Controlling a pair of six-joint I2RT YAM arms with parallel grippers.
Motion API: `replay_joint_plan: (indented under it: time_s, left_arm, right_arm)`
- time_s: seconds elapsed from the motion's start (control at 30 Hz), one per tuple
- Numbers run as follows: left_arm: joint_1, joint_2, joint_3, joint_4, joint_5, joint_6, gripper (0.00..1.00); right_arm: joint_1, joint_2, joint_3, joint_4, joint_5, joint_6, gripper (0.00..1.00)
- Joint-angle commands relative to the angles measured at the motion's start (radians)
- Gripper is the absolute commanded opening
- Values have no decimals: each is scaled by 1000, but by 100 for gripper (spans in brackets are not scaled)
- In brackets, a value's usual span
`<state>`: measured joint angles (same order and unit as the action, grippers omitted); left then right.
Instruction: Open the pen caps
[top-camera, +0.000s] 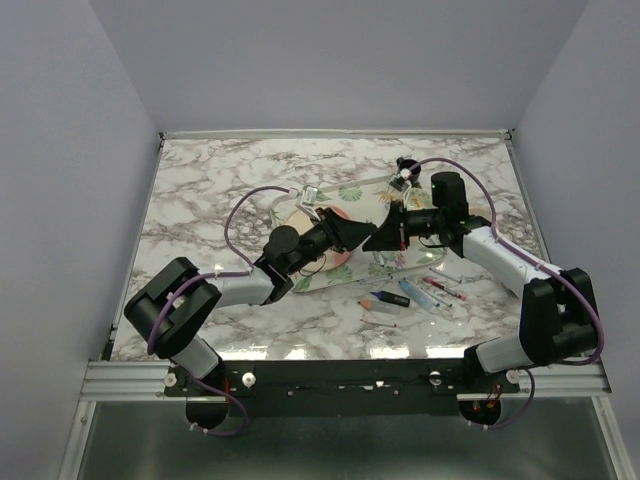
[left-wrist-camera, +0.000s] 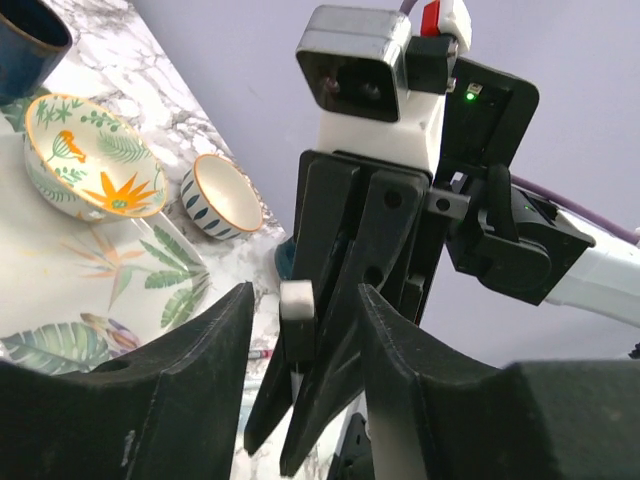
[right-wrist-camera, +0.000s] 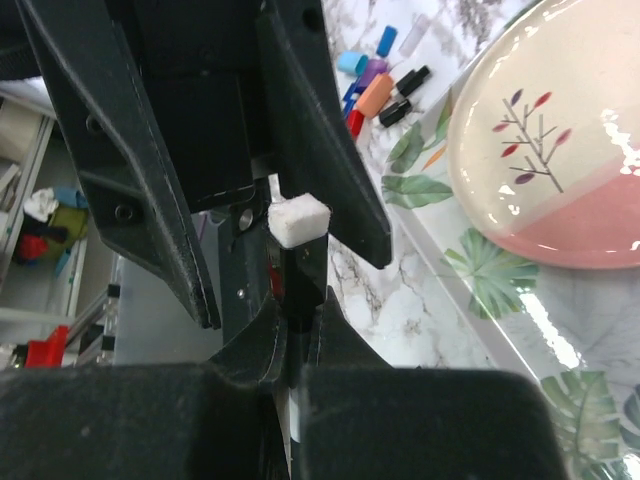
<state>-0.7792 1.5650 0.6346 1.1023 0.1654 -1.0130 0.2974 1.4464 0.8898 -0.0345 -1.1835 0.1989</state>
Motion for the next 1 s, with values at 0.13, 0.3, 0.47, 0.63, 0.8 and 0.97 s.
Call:
replay_joint_plan:
  time_s: [0.13, 0.3, 0.47, 0.63, 0.8, 0.97]
  left_arm:
    - [1, 13, 66, -38, -4, 33, 34]
    - [1, 26, 85, -64, 28, 30, 24]
    - [1, 27, 108, -110, 74, 40, 31]
    - [-3, 46, 129, -139, 109, 39, 36]
    - [-6, 40, 129, -159, 88, 47, 21]
    - [-6, 17, 129, -190, 66, 59, 0]
  right_arm:
    - [13, 14, 38, -70, -54, -69, 1]
    - [12, 9, 40, -68, -51, -65, 1]
    - [11, 5, 43, -77, -38, -70, 1]
    - [13, -7, 46, -85, -19, -81, 1]
    - [13, -9, 46, -85, -16, -82, 1]
    - [13, -3, 54, -102, -24, -96, 1]
